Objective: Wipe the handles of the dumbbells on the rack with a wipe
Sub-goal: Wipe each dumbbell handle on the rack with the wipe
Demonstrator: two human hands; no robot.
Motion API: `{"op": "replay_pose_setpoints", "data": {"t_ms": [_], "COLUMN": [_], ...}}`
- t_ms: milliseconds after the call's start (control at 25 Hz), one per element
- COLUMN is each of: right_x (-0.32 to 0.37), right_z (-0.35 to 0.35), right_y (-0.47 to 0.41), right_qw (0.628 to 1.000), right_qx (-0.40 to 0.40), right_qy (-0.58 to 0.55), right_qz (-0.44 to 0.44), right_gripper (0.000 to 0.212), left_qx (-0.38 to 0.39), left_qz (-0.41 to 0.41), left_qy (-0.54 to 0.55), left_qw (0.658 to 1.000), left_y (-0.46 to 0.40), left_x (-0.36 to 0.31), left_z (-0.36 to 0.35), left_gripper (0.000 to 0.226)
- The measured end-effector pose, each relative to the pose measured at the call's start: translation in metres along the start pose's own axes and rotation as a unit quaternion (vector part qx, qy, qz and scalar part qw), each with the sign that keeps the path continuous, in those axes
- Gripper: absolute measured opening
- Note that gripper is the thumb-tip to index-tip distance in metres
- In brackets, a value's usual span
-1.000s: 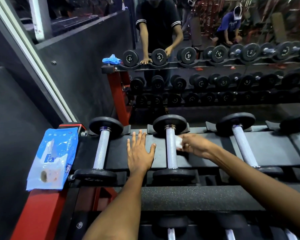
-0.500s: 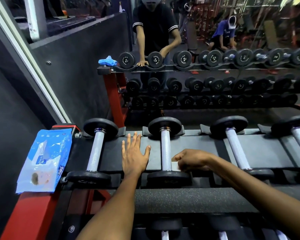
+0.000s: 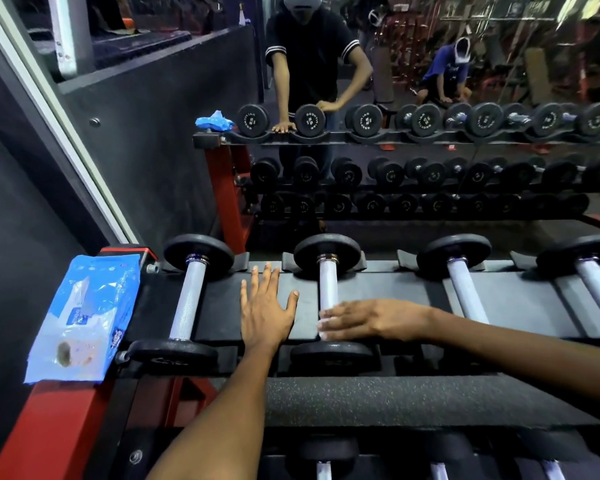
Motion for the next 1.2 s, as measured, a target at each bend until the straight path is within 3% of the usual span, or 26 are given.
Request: {"op": "replay_pose_setpoints", "data": {"t_ms": [120, 240, 360, 480, 600, 720, 880, 960, 1000, 1040, 1080, 1120, 1160, 1200], "right_x": [-0.040, -0.057, -0.060, -0.069, -0.053, -0.052, -0.066, -0.066, -0.068, -0.073, -0.081, -0.082, -0.080, -0.076], "right_z": [0.020, 0.023, 0.030, 0.042, 0.026, 0.036, 0.026, 0.022, 0.027, 0.026, 0.014, -0.005, -0.020, -0.023], "right_y": [-0.011, -0.041, -0.039, -0.017, -0.038, -0.038, 0.012, 0.023, 0.028, 0.034, 0.041, 0.041, 0.032, 0.021], "right_qw": [0.991, 0.978, 0.980, 0.969, 0.972, 0.967, 0.949, 0.925, 0.885, 0.814, 0.699, 0.554, 0.422, 0.332], "right_qx": [-0.095, -0.038, -0.024, -0.123, -0.085, -0.120, -0.204, -0.244, -0.272, -0.299, -0.323, -0.336, -0.328, -0.306], "right_qy": [0.093, 0.200, 0.196, 0.213, 0.219, 0.225, 0.192, 0.093, 0.000, -0.104, -0.254, -0.426, -0.561, -0.642], "right_qz": [-0.031, -0.047, -0.015, -0.034, -0.019, -0.027, -0.147, -0.275, -0.378, -0.487, -0.586, -0.631, -0.632, -0.620], "right_gripper": [0.039, 0.039, 0.041, 0.046, 0.040, 0.039, 0.036, 0.030, 0.025, 0.020, 0.017, 0.015, 0.016, 0.019], "left_qx": [0.009, 0.012, 0.011, 0.007, 0.007, 0.010, 0.006, 0.006, 0.006, 0.008, 0.009, 0.008, 0.007, 0.007], "left_qz": [0.000, 0.005, 0.008, 0.009, 0.006, 0.010, 0.002, 0.004, 0.006, 0.006, 0.006, 0.005, 0.004, 0.004], "left_qy": [-0.009, -0.004, 0.004, 0.007, 0.002, 0.006, 0.004, 0.006, 0.004, 0.004, 0.005, 0.006, 0.007, 0.008], "left_qw": [1.000, 1.000, 1.000, 1.000, 1.000, 1.000, 1.000, 1.000, 1.000, 1.000, 1.000, 1.000, 1.000, 1.000], "left_y": [0.001, 0.000, 0.002, 0.002, -0.001, 0.002, 0.002, 0.001, 0.001, 0.000, 0.000, -0.001, -0.001, -0.001], "left_x": [-0.001, -0.001, -0.001, 0.000, 0.000, -0.001, -0.001, -0.001, 0.000, 0.000, 0.000, 0.000, 0.000, 0.000], "left_z": [-0.002, 0.001, 0.002, 0.002, 0.001, 0.001, 0.002, 0.002, 0.002, 0.002, 0.002, 0.002, 0.002, 0.001], "left_gripper": [0.073, 0.067, 0.067, 0.068, 0.068, 0.068, 0.067, 0.067, 0.068, 0.068, 0.068, 0.068, 0.068, 0.068]}}
Point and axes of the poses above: each hand's wrist, its own y-axis away from the middle knuckle, its own z-axis out of the back of the hand, x = y × z, the point moved 8 cm from there along -y, towards the middle knuckle, and after that the axes turned 4 degrees about -x, right-handed, at the moved point
